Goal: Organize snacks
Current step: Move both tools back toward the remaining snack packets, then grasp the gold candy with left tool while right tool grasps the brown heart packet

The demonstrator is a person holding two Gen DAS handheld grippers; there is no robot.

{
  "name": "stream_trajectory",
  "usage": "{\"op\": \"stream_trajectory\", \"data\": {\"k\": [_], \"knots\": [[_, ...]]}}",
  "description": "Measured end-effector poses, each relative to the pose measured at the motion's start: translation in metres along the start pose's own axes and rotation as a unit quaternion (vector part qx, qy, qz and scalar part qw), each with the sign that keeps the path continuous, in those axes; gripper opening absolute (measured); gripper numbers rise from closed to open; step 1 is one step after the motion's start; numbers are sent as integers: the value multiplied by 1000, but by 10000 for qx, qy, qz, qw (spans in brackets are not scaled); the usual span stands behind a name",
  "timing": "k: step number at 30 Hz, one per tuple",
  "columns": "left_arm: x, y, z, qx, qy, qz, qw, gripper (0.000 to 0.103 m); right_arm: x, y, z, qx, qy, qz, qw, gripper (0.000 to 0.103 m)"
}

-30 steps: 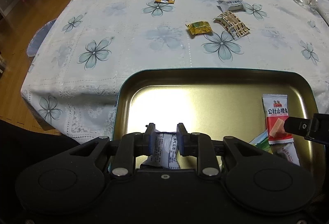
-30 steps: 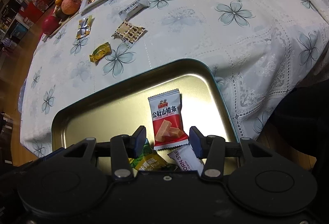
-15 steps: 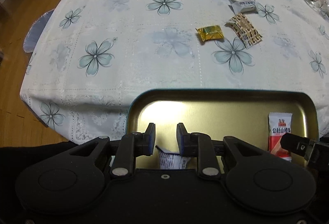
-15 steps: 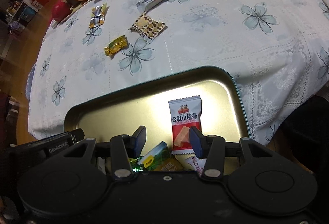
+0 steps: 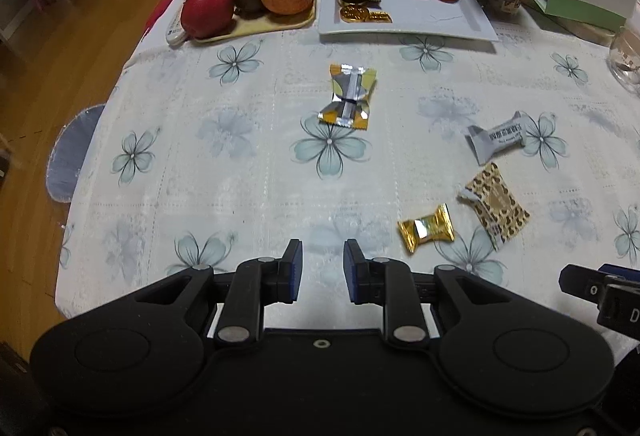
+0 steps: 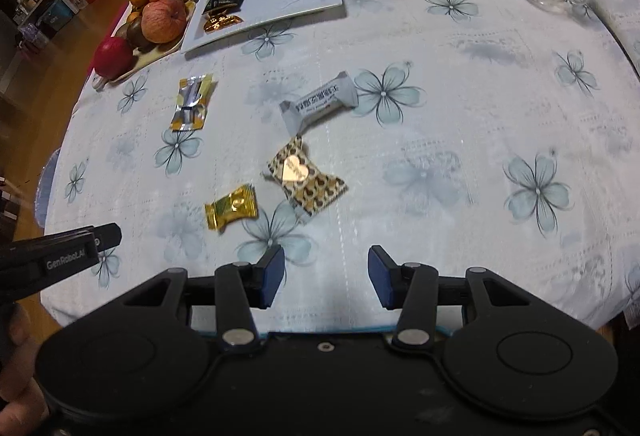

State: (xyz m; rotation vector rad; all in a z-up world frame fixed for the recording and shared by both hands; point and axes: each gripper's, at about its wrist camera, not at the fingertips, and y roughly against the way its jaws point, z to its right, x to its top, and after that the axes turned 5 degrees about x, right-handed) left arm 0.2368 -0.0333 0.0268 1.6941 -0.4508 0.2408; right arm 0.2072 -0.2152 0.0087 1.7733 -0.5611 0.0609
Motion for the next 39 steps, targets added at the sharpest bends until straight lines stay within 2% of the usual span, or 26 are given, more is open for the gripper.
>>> {"op": "stream_trajectory", "data": {"k": [5, 7, 11, 16, 22, 29, 39], "knots": [[10, -24, -4, 75, 134, -184, 9997, 33, 36, -31, 0, 69, -199, -280, 9994, 50], [7, -34, -7, 71, 195, -369, 9991, 33, 45, -42, -4, 29, -115, -305, 9995, 50], [6, -42, -9, -72, 272, -577, 9979, 33, 51, -65, -14, -32, 97, -294, 9995, 50], [7, -45, -12, 59, 317, -575, 9978, 33, 51, -86, -29, -183, 413, -294, 9985, 50], [7, -51, -14, -387, 386, -855, 9948, 33, 57, -103, -35, -321, 380, -311, 9983, 50], [12, -50, -9, -427, 363, -774, 9954, 33, 63, -111, -35, -403, 241, -296, 9985, 50], [25, -66, 14, -558, 651, -762, 9934, 32, 61, -106, -28, -364, 107, -365, 9986, 50]]}}
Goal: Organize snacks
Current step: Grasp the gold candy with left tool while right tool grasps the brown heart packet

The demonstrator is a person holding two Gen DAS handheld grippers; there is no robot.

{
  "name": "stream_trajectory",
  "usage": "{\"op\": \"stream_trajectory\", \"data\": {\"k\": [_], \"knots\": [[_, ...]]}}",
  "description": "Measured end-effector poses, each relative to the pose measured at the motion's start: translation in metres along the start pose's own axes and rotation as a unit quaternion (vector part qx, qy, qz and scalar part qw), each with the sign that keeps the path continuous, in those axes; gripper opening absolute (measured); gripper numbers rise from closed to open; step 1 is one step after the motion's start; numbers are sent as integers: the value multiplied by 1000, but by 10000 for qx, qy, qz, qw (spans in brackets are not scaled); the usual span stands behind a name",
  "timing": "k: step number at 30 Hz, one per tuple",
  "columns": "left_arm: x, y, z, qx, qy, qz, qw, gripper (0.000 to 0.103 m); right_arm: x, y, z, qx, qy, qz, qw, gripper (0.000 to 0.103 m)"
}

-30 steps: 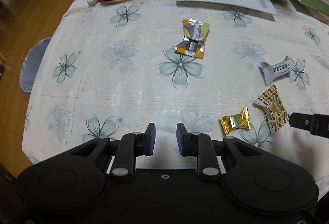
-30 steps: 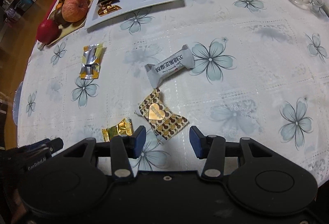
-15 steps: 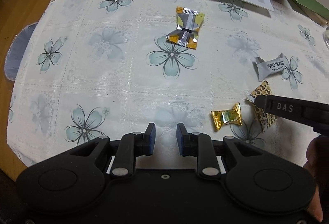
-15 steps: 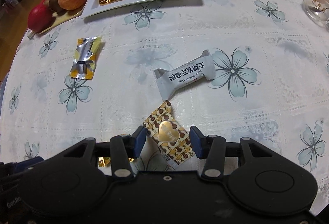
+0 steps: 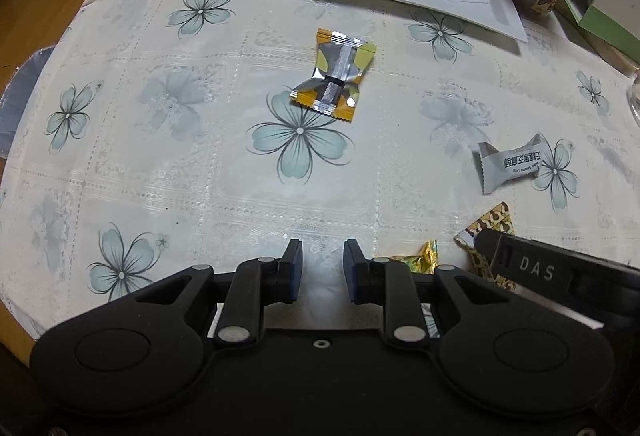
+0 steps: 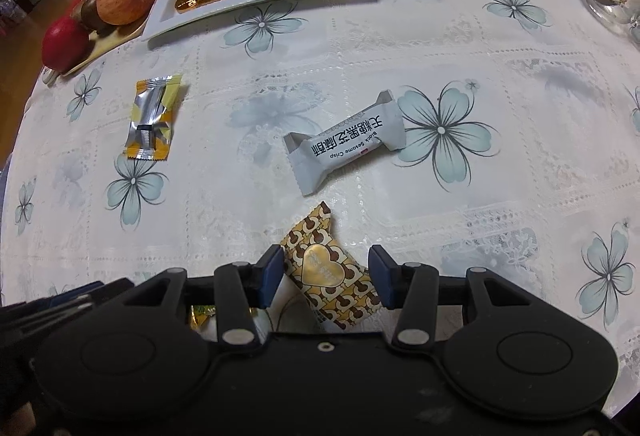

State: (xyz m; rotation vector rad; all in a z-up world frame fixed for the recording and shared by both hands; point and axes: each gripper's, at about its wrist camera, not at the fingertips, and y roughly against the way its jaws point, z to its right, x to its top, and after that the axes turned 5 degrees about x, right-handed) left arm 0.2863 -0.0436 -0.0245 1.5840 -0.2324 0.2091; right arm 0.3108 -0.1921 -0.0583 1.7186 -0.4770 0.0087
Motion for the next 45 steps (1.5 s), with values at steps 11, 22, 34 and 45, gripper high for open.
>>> {"op": "stream_trajectory", "data": {"k": [11, 22, 34, 45], "knots": [[6, -25, 27, 70, -44, -149, 9999, 32, -4, 16, 14, 224, -171, -43, 9996, 50], [0, -21, 15, -90, -241, -467, 9986, 33, 2, 25, 21, 256, -262, 81, 9993, 50], [-6, -8, -26, -198, 104, -348, 9991, 33, -5, 1, -1, 118, 182, -85, 9997, 55], [-6, 0, -16, -423, -77, -235, 9988, 33, -6, -5, -3, -25, 276, -91, 9996, 57]]}}
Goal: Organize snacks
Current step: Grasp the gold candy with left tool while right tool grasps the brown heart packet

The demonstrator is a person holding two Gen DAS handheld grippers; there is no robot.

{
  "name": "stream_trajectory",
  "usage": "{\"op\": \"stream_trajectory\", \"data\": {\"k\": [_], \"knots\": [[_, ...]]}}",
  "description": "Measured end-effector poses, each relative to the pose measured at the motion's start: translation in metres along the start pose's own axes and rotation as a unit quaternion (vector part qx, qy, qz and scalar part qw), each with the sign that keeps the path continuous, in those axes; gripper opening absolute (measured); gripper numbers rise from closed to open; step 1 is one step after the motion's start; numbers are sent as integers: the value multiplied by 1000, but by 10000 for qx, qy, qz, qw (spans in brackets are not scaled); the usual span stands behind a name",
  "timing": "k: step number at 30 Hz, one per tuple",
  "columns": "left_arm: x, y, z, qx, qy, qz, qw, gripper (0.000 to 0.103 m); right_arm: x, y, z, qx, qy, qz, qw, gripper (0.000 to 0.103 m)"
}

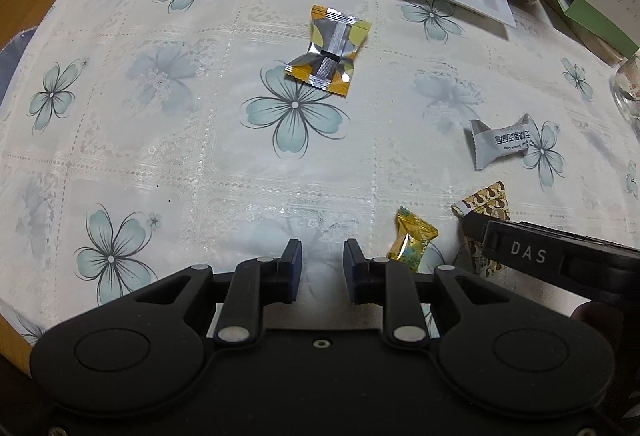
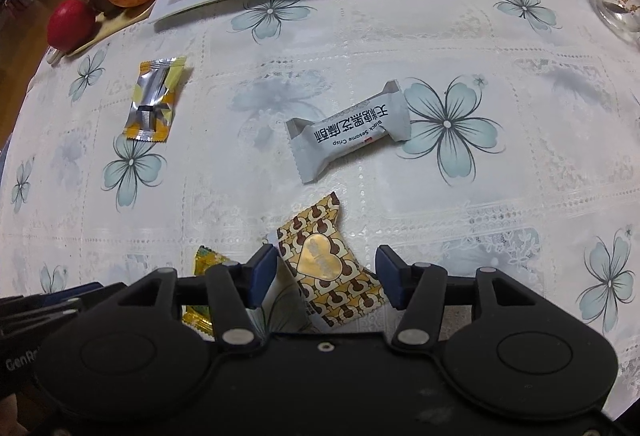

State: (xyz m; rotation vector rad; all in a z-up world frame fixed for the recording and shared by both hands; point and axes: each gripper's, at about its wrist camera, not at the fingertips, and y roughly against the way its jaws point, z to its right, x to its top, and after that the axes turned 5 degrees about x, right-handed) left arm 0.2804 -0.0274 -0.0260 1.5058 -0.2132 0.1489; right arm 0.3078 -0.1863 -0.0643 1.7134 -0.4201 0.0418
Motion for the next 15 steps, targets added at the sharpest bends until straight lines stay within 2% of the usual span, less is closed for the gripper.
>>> {"op": "stream_trajectory", "data": {"k": [1, 3, 5, 10, 15], "knots": [[0, 0, 1, -17, -24, 20, 10000, 33, 0, -1, -1, 3, 33, -50, 10000, 55], [0, 0, 5, -32, -70, 49, 10000, 33, -2, -2, -2, 14, 67, -153, 9999, 41], [0, -1, 8, -62, -100, 83, 9999, 33, -2, -2, -2, -2, 81, -215, 9997, 34], [0, -2, 21, -215, -245, 125, 9994, 33, 1, 8, 11, 62, -329, -215, 9992, 33], [-3, -5, 40, -219, -535, 229, 9981, 33, 7, 24, 35, 190, -875, -138, 9959, 33]]}}
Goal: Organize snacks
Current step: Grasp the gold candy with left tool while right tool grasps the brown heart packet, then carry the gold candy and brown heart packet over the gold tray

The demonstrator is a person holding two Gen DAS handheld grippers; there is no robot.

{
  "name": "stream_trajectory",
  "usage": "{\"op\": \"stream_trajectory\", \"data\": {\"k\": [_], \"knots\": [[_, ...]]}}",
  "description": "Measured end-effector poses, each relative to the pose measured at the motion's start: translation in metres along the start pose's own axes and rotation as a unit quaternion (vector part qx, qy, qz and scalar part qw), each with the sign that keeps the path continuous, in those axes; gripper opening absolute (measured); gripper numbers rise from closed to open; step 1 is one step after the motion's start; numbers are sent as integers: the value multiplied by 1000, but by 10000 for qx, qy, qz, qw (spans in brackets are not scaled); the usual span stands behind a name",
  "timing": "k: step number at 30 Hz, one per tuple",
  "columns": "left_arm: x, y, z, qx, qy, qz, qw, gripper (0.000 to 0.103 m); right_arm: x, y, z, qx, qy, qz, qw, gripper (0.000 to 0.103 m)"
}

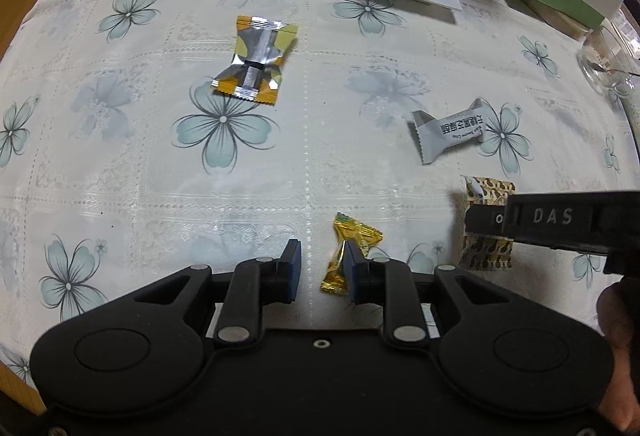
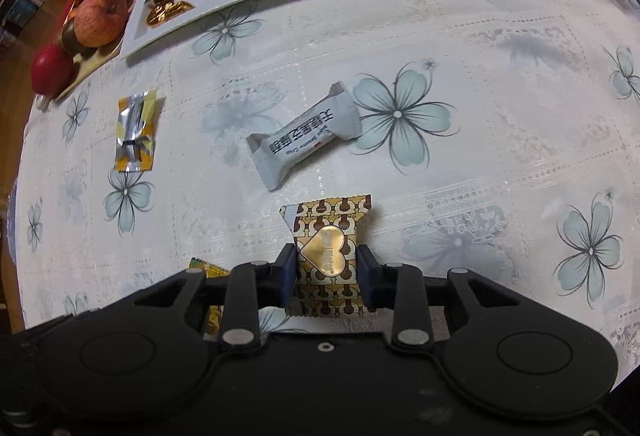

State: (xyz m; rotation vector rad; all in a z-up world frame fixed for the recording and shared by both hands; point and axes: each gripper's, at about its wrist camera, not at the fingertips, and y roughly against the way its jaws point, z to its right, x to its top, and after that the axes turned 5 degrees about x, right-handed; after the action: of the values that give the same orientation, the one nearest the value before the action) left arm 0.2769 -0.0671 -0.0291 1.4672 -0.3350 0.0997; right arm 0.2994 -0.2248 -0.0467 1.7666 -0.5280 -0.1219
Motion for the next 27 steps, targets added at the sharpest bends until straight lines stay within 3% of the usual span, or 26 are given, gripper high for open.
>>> {"op": "stream_trajectory", "data": {"k": [9, 19, 21, 27], "knots": [[-2, -11, 20, 59, -282, -21, 9996, 33, 7, 23, 23, 168, -409, 166, 9989, 33], [0, -25, 25, 219, -243, -115, 9994, 33, 1, 29, 19, 170, -228, 261, 9993, 33], [0, -25, 24, 193, -200, -124, 9995, 25, -1, 31, 18, 165, -178, 298, 9993, 33], [-6, -8, 20, 105, -115, 25, 9999, 24, -10, 42, 19, 233, -116, 460, 9986, 33]]}}
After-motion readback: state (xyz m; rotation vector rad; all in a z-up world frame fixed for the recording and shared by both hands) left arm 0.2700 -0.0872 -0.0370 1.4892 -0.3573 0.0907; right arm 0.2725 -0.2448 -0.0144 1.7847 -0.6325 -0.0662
